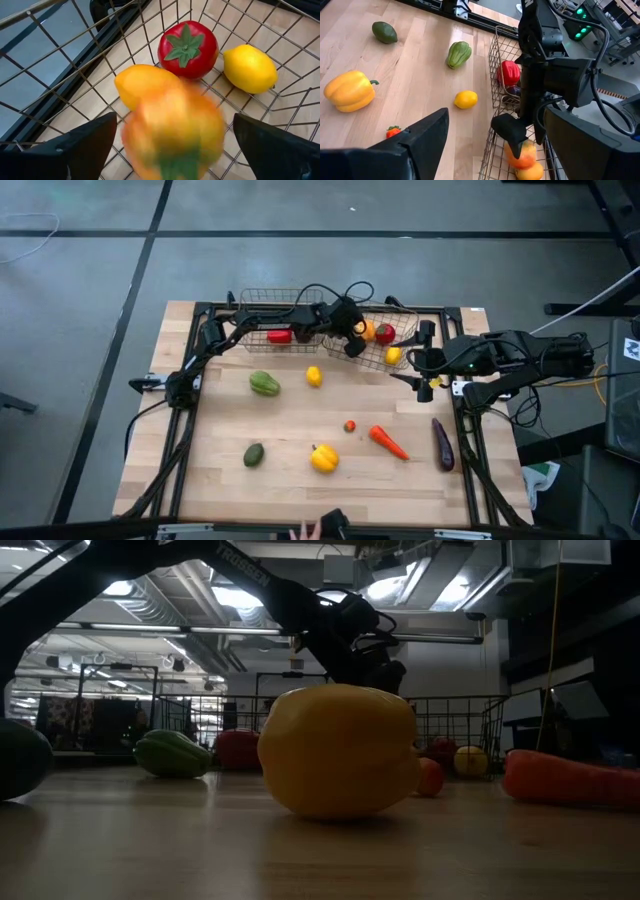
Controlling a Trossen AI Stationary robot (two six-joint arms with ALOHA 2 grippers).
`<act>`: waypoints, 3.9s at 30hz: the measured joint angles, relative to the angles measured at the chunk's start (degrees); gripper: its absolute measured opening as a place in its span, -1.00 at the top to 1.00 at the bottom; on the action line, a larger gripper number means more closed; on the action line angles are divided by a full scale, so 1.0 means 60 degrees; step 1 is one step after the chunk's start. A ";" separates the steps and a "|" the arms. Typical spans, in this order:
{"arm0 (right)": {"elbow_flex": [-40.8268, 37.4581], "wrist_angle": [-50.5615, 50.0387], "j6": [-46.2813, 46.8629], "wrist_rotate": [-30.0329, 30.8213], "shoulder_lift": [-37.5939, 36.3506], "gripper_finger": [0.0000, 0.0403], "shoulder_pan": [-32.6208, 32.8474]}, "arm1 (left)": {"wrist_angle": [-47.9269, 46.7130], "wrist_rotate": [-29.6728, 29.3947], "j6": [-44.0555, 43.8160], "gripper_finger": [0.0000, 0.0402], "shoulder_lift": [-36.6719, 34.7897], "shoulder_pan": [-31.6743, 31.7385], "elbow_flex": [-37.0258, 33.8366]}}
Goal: Sort produce into baskets
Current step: Put the orange tomato into the right golden wire basket, then put the orange carrot into the left golden wire basket
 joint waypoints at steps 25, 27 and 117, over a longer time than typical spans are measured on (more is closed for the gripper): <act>0.0000 0.0015 0.0000 -0.0003 0.0000 -0.61 0.0003 | 0.0415 0.1014 0.0958 -0.96 -0.0526 -0.0417 0.0531; 0.0000 0.0015 0.0000 -0.0003 -0.0002 -0.61 0.0001 | -0.0080 0.1015 0.1335 -0.96 -0.0632 -0.0577 0.0650; 0.0004 -0.1491 0.2144 -0.0760 -0.0018 -0.61 0.0004 | 0.0423 0.1201 0.2166 0.05 0.2041 -0.4812 0.1147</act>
